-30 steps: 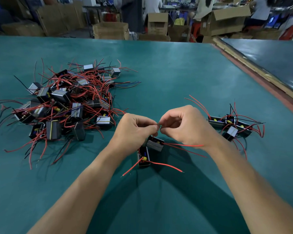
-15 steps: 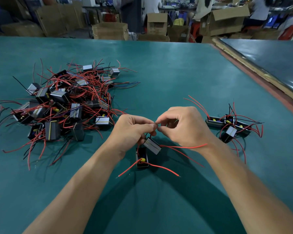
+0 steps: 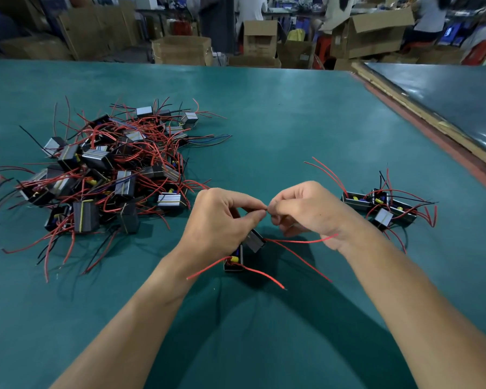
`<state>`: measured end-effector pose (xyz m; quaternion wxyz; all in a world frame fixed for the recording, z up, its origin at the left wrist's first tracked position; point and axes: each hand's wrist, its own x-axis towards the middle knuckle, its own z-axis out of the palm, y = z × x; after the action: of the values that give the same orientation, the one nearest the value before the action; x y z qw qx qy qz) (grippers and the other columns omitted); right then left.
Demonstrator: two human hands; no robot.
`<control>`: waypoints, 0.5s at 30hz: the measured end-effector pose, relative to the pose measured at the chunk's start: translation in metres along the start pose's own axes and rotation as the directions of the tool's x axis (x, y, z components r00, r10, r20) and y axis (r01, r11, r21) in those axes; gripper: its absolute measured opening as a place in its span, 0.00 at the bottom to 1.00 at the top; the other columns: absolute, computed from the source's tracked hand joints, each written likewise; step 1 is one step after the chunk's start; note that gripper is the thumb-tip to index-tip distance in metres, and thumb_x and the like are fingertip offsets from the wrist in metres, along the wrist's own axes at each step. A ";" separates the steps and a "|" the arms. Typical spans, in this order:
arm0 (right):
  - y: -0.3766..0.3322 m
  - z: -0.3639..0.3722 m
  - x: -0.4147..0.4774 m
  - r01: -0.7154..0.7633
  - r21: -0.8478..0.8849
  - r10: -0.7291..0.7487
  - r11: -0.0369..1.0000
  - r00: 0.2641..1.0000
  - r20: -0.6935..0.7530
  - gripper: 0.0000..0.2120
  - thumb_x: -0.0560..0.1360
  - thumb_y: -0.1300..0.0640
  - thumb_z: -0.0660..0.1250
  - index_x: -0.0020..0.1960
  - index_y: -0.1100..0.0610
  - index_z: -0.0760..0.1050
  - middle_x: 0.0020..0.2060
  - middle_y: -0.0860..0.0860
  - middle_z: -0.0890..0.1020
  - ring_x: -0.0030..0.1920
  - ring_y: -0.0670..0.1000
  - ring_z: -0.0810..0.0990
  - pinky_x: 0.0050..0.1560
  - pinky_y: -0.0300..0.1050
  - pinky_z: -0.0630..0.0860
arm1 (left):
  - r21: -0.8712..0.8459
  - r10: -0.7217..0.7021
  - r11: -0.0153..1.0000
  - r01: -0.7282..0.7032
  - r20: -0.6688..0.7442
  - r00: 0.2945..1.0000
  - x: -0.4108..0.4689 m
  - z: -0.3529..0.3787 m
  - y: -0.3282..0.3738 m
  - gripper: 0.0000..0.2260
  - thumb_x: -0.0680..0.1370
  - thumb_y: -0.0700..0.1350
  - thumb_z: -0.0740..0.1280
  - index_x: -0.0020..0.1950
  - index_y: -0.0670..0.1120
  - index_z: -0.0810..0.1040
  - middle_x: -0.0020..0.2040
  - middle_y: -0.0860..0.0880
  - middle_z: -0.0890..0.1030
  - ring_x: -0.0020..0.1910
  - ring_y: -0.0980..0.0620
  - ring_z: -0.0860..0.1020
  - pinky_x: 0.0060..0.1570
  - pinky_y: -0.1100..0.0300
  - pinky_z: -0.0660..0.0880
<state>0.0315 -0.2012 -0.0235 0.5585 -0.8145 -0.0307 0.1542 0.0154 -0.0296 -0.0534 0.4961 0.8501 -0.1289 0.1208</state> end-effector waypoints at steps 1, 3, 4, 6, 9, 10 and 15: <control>0.000 -0.001 0.000 -0.059 0.051 0.057 0.997 0.998 0.039 0.10 0.76 0.63 0.67 0.37 0.59 0.80 0.27 0.49 0.79 0.26 0.45 0.76 0.28 0.38 0.76 | 0.015 0.024 1.000 -0.024 -0.011 1.000 0.000 0.001 0.001 0.10 0.72 0.43 0.75 0.36 0.58 0.84 0.23 0.53 0.78 0.19 0.59 0.67 0.22 0.68 0.62; 0.000 -0.002 0.001 -0.055 0.058 0.052 0.997 0.997 0.048 0.10 0.76 0.62 0.67 0.36 0.58 0.80 0.27 0.49 0.80 0.26 0.45 0.76 0.28 0.38 0.75 | 0.016 0.019 1.000 -0.019 -0.013 1.000 0.001 0.001 0.002 0.10 0.72 0.42 0.74 0.35 0.58 0.84 0.23 0.54 0.77 0.20 0.59 0.67 0.22 0.67 0.62; 0.002 -0.002 0.002 0.001 0.013 -0.002 1.000 1.000 0.016 0.10 0.76 0.62 0.68 0.36 0.57 0.80 0.28 0.49 0.80 0.27 0.45 0.76 0.29 0.38 0.75 | -0.006 -0.009 1.000 0.009 0.001 1.000 0.002 0.000 0.001 0.10 0.72 0.42 0.74 0.36 0.57 0.84 0.24 0.55 0.79 0.22 0.58 0.69 0.23 0.65 0.64; 0.003 0.000 0.001 0.157 -0.115 -0.165 0.981 0.984 -0.071 0.08 0.75 0.62 0.71 0.37 0.56 0.81 0.29 0.47 0.82 0.28 0.45 0.77 0.32 0.41 0.77 | -0.097 -0.084 0.991 0.088 0.048 0.995 0.003 -0.002 0.000 0.08 0.73 0.41 0.73 0.37 0.54 0.85 0.30 0.53 0.83 0.26 0.57 0.74 0.27 0.61 0.70; 0.006 0.001 0.002 0.368 -0.271 -0.413 0.890 0.901 -0.132 0.05 0.72 0.62 0.74 0.39 0.55 0.82 0.33 0.49 0.84 0.33 0.48 0.80 0.40 0.44 0.79 | -0.252 -0.184 0.946 0.205 0.106 0.977 0.005 -0.005 0.002 0.08 0.74 0.37 0.73 0.38 0.49 0.85 0.32 0.50 0.84 0.26 0.60 0.75 0.29 0.67 0.71; 0.007 0.001 0.002 0.401 -0.322 -0.458 0.858 0.881 -0.121 0.04 0.71 0.62 0.75 0.40 0.55 0.82 0.34 0.49 0.84 0.34 0.49 0.81 0.41 0.44 0.79 | -0.302 -0.210 0.924 0.236 0.119 0.971 0.005 -0.005 0.003 0.08 0.74 0.36 0.72 0.38 0.47 0.85 0.31 0.50 0.84 0.24 0.61 0.73 0.27 0.68 0.69; 0.009 -0.001 0.003 0.407 -0.409 -0.476 0.816 0.876 -0.078 0.04 0.73 0.58 0.74 0.40 0.52 0.85 0.33 0.46 0.85 0.36 0.47 0.82 0.43 0.46 0.79 | -0.394 -0.246 0.874 0.283 0.143 0.959 0.005 -0.006 0.004 0.05 0.75 0.35 0.71 0.40 0.43 0.85 0.31 0.48 0.83 0.22 0.58 0.67 0.24 0.67 0.66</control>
<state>0.0332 -0.2049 -0.0323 0.4105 -0.8877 -0.1991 -0.0620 0.0188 -0.0268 -0.0456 0.6690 0.7410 -0.0557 -0.0159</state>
